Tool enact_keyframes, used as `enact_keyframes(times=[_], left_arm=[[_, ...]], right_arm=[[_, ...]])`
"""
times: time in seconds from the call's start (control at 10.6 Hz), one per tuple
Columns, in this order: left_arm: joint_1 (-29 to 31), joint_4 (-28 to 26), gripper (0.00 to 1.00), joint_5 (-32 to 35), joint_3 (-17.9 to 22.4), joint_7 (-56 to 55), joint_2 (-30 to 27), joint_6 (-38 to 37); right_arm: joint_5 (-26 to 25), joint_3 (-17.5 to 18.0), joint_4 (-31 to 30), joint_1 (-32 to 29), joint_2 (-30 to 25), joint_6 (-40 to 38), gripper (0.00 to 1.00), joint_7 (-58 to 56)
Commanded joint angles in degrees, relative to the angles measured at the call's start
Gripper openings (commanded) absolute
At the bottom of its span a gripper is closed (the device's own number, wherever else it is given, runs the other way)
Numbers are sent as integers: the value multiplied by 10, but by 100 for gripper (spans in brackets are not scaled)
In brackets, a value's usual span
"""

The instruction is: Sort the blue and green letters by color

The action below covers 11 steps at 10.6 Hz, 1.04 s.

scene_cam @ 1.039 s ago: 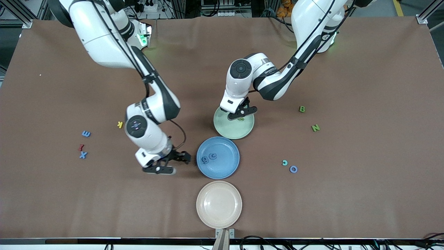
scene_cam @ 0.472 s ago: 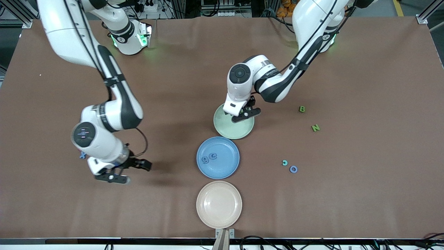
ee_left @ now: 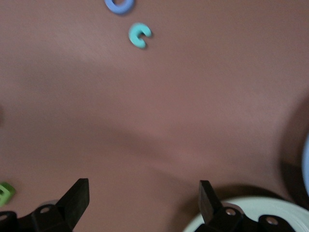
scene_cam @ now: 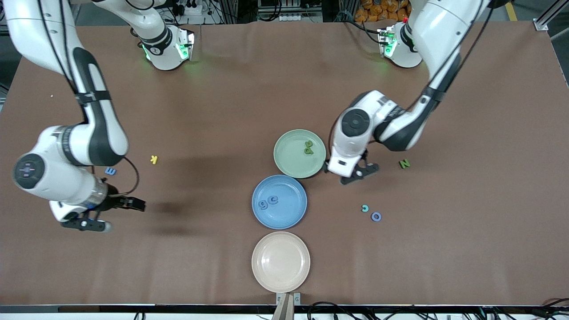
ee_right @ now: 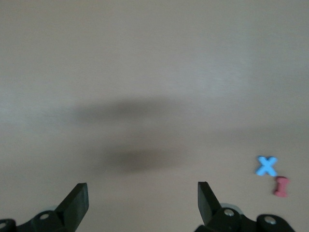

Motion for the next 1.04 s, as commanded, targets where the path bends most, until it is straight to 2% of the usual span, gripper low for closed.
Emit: enact_keyframes(times=[0.0,0.28,0.57,0.66,0.85,0.94], left_arm=[[42,-7,100,8,-9,48,-27,-31],[69,-14,100,2,-11,105,-40,-71],[91,-37,100,2,-12,139,-58,-79],[98,-47,100,2,-12,147,-70,-79],[151,-81,100,2,-54,170,-94,-78],[154,-84,100,2,-54,172,-105,-78]], right_arm=[[-7,12,-35,-52,-30,-14,100,-51],[-15,12,-101,-108,-71,-7,100,-72],[-22,12,-153,-148,-97,4,100,-123],[-22,12,-178,-155,-104,32,100,-127],[-22,11,-232,-159,-110,96,100,-125],[-22,11,-255,-165,-109,123,100,-124]])
